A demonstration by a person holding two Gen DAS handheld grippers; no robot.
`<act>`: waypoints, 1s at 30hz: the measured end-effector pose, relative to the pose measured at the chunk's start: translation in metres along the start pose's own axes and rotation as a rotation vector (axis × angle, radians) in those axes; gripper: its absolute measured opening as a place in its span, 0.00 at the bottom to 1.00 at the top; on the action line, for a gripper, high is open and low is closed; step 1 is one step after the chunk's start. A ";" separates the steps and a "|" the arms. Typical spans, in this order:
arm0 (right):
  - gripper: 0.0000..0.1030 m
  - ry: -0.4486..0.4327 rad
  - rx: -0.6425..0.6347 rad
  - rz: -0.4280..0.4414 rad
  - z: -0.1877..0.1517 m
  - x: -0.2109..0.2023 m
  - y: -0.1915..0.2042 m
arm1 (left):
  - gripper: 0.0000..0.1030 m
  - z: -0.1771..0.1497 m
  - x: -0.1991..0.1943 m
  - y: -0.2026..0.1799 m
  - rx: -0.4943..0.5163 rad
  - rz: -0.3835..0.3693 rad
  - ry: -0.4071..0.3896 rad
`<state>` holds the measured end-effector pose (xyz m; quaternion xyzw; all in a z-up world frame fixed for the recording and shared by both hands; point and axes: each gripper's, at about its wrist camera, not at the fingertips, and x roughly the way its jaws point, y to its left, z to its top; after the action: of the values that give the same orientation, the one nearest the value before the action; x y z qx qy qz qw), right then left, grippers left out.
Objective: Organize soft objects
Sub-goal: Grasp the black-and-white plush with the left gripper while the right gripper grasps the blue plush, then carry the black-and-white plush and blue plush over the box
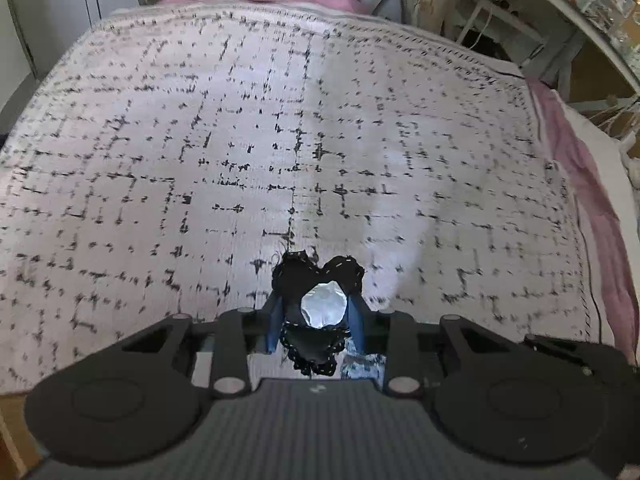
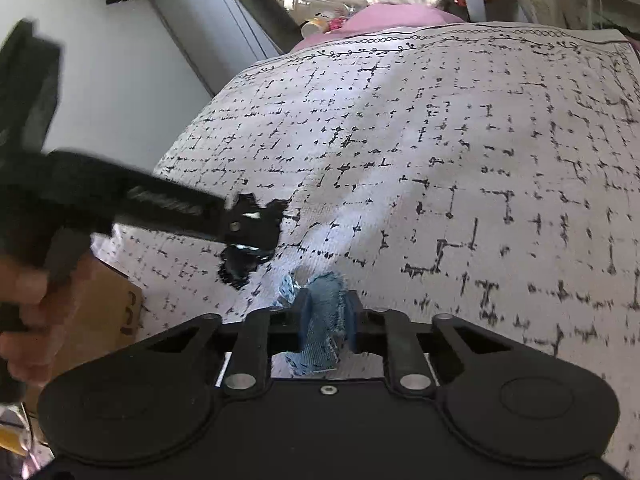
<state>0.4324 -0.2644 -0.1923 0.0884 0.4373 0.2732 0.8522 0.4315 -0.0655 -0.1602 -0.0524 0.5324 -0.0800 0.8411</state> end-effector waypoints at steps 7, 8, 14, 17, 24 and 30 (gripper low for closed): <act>0.09 -0.018 -0.013 -0.025 -0.012 -0.020 0.010 | 0.32 -0.025 -0.050 0.000 0.019 -0.006 -0.072; 0.09 -0.019 -0.002 -0.024 -0.014 -0.024 0.010 | 0.32 -0.028 -0.056 0.001 0.018 -0.008 -0.081; 0.08 -0.048 0.021 -0.032 -0.025 -0.053 0.017 | 0.32 -0.054 -0.092 0.005 0.014 -0.027 -0.120; 0.08 -0.072 0.014 -0.031 -0.025 -0.068 0.025 | 0.32 -0.067 -0.109 0.006 0.016 -0.027 -0.145; 0.08 -0.111 -0.039 -0.014 -0.025 -0.091 0.053 | 0.32 -0.093 -0.142 0.013 0.009 -0.032 -0.198; 0.08 -0.121 -0.076 -0.004 -0.028 -0.100 0.077 | 0.32 -0.110 -0.161 0.023 0.000 -0.027 -0.225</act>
<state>0.3338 -0.2564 -0.1093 0.0712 0.3743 0.2821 0.8805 0.2656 -0.0129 -0.0682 -0.0684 0.4339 -0.0850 0.8943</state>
